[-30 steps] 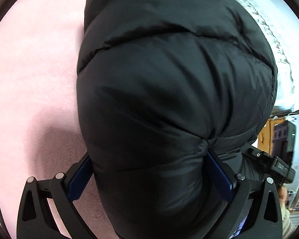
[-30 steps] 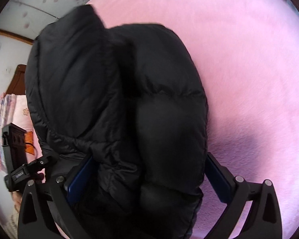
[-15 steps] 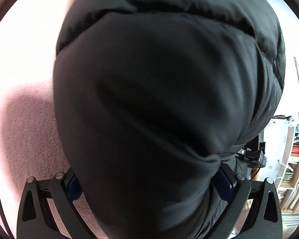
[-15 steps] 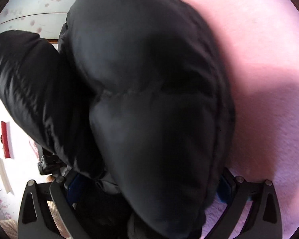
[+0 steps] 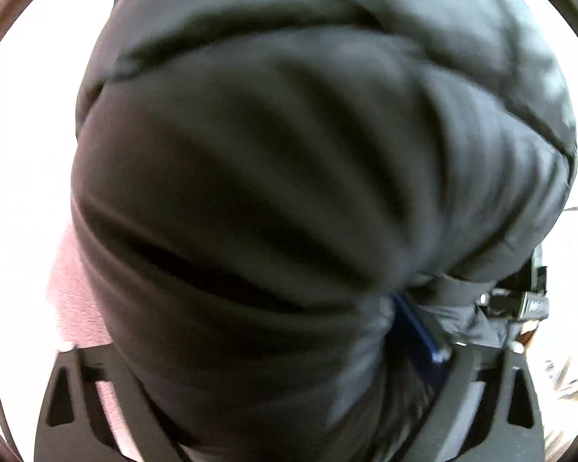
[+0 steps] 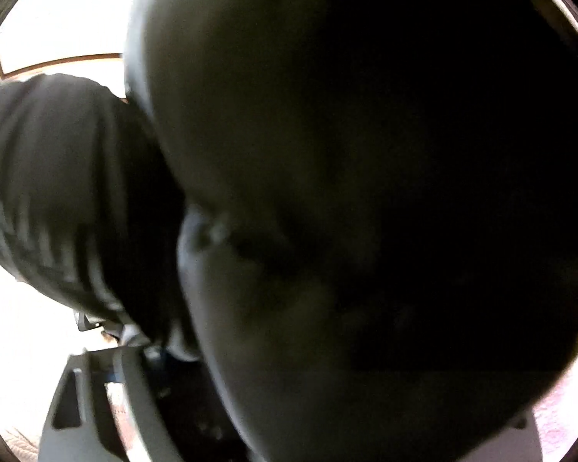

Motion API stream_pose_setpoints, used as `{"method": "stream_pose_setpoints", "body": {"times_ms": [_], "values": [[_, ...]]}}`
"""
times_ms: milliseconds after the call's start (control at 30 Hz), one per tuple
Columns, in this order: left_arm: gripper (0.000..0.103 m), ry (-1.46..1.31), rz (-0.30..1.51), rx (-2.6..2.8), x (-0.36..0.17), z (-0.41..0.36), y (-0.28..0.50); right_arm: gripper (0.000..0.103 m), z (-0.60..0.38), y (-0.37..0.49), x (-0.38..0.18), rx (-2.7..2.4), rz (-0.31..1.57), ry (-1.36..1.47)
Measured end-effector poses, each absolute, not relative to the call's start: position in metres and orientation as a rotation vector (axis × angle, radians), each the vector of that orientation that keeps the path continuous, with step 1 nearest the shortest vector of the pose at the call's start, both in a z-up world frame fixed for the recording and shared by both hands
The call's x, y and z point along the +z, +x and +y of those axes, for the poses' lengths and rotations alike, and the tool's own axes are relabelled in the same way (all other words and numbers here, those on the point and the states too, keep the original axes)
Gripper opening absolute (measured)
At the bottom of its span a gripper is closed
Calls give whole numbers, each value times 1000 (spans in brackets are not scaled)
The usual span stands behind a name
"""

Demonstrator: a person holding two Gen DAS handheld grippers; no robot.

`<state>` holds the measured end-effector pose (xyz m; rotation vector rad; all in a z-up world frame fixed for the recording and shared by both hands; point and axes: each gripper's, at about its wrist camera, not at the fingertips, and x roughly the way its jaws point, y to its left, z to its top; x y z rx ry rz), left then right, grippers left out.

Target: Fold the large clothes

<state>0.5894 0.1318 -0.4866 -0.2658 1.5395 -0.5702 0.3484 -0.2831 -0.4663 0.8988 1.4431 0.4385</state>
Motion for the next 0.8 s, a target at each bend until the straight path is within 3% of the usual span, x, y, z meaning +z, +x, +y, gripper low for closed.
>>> {"method": "stream_pose_setpoints", "body": {"times_ms": [67,200,333,800], "values": [[69,-190,1510,-557,-475,123,587,59,-283,345,-460,423,1430,897],[46,-87,1461,-553,-452,107,580,45,-274,334,-436,398,1390,825],[41,-87,1431,-543,-425,94,573,39,-257,310,-410,392,1357,820],[41,-151,1317,-554,-305,153,528,38,-201,260,-282,469,1264,755]]}}
